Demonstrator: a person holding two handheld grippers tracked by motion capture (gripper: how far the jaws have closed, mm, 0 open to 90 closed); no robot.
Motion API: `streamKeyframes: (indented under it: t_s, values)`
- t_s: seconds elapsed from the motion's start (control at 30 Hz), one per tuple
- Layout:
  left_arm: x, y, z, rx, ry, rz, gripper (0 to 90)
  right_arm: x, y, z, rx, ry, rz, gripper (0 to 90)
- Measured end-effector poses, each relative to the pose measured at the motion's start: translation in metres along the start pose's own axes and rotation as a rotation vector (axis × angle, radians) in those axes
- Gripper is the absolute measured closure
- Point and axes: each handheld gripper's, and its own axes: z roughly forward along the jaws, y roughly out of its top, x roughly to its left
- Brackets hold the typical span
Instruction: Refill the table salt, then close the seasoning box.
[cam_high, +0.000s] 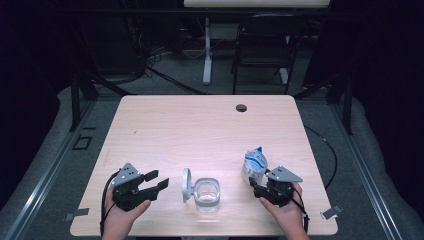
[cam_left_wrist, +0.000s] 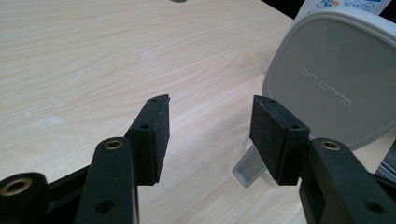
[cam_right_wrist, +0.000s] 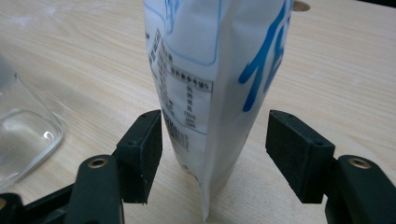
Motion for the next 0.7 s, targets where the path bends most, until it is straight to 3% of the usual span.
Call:
streamKeyframes:
  t_s: [0.27,0.47,0.7]
  values:
    - [0.000,0.000,-0.001,0.002,0.003,0.002,48.3,0.000,-0.007,0.014,0.055,0.002,-0.014,36.3]
    - [0.000,-0.001,-0.001,-0.004,0.005,-0.003,48.3,-0.001,-0.008,0.015,0.018,0.006,0.009,36.1]
    - [0.003,-0.001,-0.002,0.002,0.005,-0.004,48.3,0.001,-0.009,0.016,-0.013,0.006,0.003,36.4]
